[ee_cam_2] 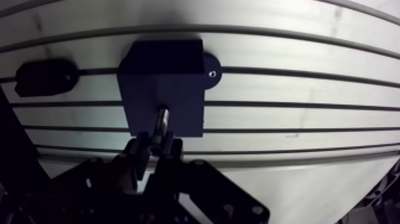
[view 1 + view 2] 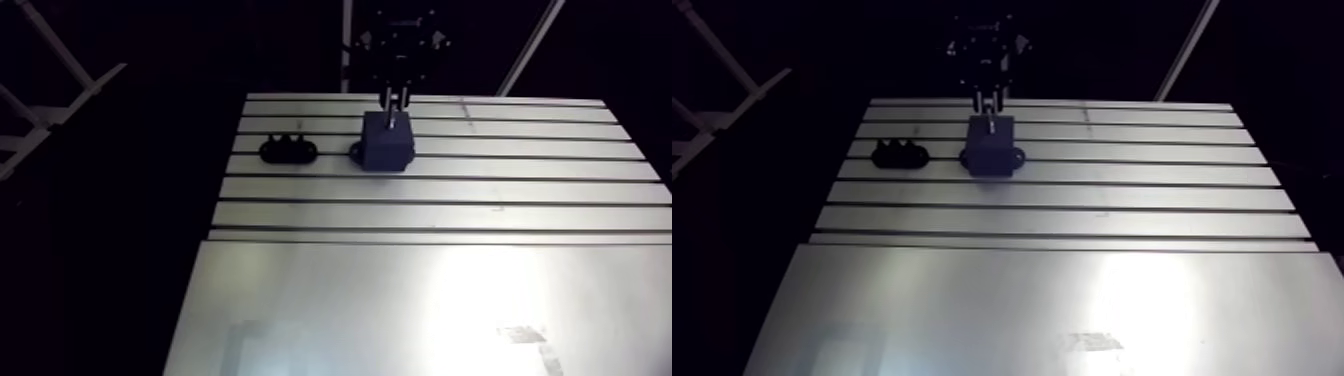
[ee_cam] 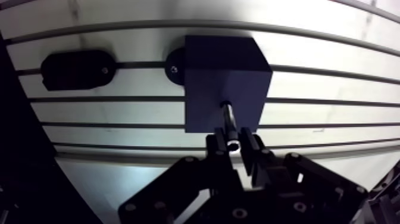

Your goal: Pick up the M10 bolt and insert it into the hole until fully seated.

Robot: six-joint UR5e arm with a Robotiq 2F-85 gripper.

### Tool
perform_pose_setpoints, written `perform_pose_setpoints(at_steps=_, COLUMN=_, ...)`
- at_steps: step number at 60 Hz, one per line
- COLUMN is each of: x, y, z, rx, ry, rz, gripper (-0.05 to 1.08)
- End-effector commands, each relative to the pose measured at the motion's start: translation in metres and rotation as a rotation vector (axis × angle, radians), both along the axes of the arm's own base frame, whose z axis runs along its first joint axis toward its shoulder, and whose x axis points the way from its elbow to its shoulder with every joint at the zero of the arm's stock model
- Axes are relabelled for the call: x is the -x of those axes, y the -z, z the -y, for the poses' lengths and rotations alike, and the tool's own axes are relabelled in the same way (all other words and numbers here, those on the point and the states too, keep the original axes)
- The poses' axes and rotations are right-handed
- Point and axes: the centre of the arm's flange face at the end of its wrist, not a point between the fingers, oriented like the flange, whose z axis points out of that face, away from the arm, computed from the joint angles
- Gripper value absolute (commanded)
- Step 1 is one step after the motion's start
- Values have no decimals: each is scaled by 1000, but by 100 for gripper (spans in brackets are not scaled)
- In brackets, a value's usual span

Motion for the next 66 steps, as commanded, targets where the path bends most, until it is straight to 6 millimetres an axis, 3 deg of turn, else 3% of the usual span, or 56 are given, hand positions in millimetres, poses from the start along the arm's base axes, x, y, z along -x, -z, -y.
perform_pose_setpoints(at_steps=1, x=2, y=-2, z=0, rx=0, ry=-1, rz=-10, gripper=107)
perform_pose_setpoints(at_steps=66, x=1, y=-5, z=2, rx=-2, ry=-6, rz=-5, gripper=108)
